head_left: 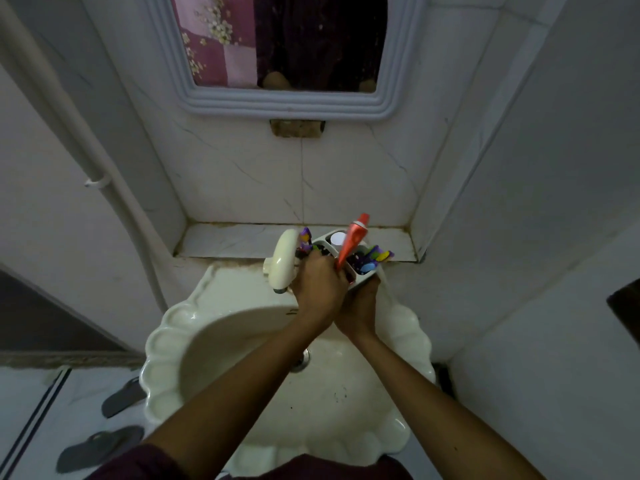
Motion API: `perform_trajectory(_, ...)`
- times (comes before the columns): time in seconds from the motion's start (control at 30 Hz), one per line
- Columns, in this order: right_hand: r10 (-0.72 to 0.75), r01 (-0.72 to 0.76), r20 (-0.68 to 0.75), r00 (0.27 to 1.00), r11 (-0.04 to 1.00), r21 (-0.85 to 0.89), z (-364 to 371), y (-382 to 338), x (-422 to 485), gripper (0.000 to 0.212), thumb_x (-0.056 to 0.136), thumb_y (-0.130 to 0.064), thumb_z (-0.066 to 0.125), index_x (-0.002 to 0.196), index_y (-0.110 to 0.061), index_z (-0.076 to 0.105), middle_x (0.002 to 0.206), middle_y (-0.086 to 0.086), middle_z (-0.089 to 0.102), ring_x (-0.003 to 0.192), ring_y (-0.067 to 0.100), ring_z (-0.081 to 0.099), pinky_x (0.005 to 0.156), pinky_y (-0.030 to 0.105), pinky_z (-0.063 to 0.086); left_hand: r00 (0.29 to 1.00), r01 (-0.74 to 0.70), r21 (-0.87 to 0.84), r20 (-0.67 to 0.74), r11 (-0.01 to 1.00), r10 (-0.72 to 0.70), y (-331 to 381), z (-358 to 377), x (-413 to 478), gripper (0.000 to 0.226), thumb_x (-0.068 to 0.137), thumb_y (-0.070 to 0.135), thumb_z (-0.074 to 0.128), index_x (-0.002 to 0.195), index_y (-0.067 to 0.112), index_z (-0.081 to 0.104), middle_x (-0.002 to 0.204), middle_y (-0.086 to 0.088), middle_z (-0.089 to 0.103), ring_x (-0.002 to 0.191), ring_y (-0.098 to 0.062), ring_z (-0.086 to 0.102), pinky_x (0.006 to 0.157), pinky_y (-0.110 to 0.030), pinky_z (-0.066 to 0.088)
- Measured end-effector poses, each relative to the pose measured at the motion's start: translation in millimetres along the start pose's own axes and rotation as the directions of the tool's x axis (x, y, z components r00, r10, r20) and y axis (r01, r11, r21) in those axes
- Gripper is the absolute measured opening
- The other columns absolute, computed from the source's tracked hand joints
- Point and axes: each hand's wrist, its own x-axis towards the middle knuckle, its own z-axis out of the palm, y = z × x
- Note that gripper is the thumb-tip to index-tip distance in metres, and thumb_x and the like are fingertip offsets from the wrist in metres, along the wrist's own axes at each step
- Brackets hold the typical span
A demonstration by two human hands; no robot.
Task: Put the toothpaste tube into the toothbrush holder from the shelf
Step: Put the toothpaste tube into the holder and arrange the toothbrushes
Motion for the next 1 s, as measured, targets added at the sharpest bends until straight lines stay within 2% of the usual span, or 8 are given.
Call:
perform_trajectory(0.13, 0.057, -0.056, 0.044, 0.997, 0.998, -0.019, -6, 4, 2, 0.078, 0.057, -0.014, 0.092, 0.122, -0.017, 0.049, 0.111, 0.000, 0.063, 0.093, 0.001, 0.062, 0.075, 0.015, 0.047, 0.992, -0.114, 0.031, 0.048, 0.993, 0.113, -5, -9, 17, 0.016, 0.079, 0.010, 0.064, 0.093, 0.009, 0.056, 0.099, -0.009, 0.063, 0.091, -0.021, 0.060, 0.077, -0.026, 0.044)
perform_trajectory(0.27, 0.028, -0.028, 0.010, 1.000, 1.000, -0.011, 2, 9, 3, 0.089, 0.053, -0.036, 0.084, 0.129, -0.010, 0.046, 0.116, -0.001, 0.062, 0.097, -0.018, 0.056, 0.076, 0.002, 0.044, 0.982, -0.154, 0.261, 0.146, 0.953, 0.119, 4, -7, 17, 0.024, 0.080, 0.023, 0.068, 0.097, 0.009, 0.060, 0.094, -0.010, 0.068, 0.084, -0.025, 0.065, 0.062, -0.029, 0.039)
perform_trajectory(0.33, 0.022, -0.021, 0.021, 1.000, 1.000, -0.021, 1, 11, 4, 0.087, 0.058, -0.015, 0.090, 0.132, -0.003, 0.045, 0.114, -0.003, 0.060, 0.097, -0.021, 0.054, 0.076, -0.002, 0.042, 0.978, -0.185, 0.370, 0.164, 0.911, 0.132, 5, -7, 20, 0.027, 0.082, 0.027, 0.066, 0.100, 0.009, 0.060, 0.095, -0.011, 0.068, 0.083, -0.025, 0.066, 0.062, -0.030, 0.041)
perform_trajectory(0.5, 0.059, -0.056, 0.031, 0.998, 0.994, -0.090, -3, 11, 2, 0.082, 0.063, -0.009, 0.090, 0.132, -0.010, 0.045, 0.112, -0.002, 0.061, 0.095, 0.012, 0.062, 0.071, 0.011, 0.044, 0.936, -0.275, 0.328, 0.305, 0.904, 0.174, 0, -10, 20, 0.033, 0.085, 0.034, 0.060, 0.107, 0.009, 0.056, 0.101, -0.012, 0.068, 0.087, -0.026, 0.066, 0.072, -0.035, 0.052)
perform_trajectory(0.6, -0.018, 0.028, 0.061, 0.998, 0.986, -0.163, -2, 11, 4, 0.081, 0.067, -0.016, 0.088, 0.131, 0.002, 0.041, 0.113, -0.004, 0.054, 0.094, 0.011, 0.056, 0.071, 0.000, 0.041, 0.934, -0.278, 0.250, 0.296, 0.928, 0.200, 6, -17, 18, 0.044, 0.084, 0.042, 0.053, 0.115, 0.011, 0.048, 0.103, -0.009, 0.064, 0.088, -0.025, 0.063, 0.069, -0.033, 0.047)
perform_trajectory(0.8, -0.011, 0.028, 0.071, 0.997, 0.971, -0.237, -5, 12, 5, 0.061, 0.079, -0.014, 0.078, 0.125, 0.007, 0.044, 0.102, -0.001, 0.048, 0.089, 0.020, 0.059, 0.069, -0.004, 0.036, 0.931, -0.363, 0.471, 0.211, 0.804, 0.296, 33, -10, 12, 0.043, 0.085, 0.046, 0.055, 0.102, 0.007, 0.056, 0.095, -0.012, 0.060, 0.072, -0.021, 0.047, 0.058, -0.032, 0.032)
perform_trajectory(0.9, -0.030, 0.050, 0.104, 0.994, 0.979, -0.198, -7, 1, 2, 0.038, 0.075, -0.001, 0.080, 0.103, -0.007, 0.053, 0.087, -0.005, 0.050, 0.077, 0.009, 0.057, 0.062, -0.003, 0.038, 0.958, -0.265, 0.316, 0.197, 0.911, 0.211, 36, -12, 19, 0.034, 0.089, 0.037, 0.051, 0.098, 0.004, 0.055, 0.087, -0.010, 0.053, 0.069, -0.019, 0.049, 0.057, -0.030, 0.032)
perform_trajectory(1.0, -0.042, 0.044, 0.131, 0.991, 0.999, -0.018, -10, -6, 4, 0.050, 0.070, 0.018, 0.075, 0.093, -0.014, 0.046, 0.082, -0.012, 0.052, 0.068, -0.016, 0.059, 0.055, 0.000, 0.043, 0.984, -0.140, 0.103, 0.129, 0.985, 0.127, 26, -20, 24, 0.025, 0.091, 0.030, 0.048, 0.099, 0.007, 0.054, 0.086, -0.009, 0.058, 0.072, -0.021, 0.055, 0.062, -0.030, 0.039)
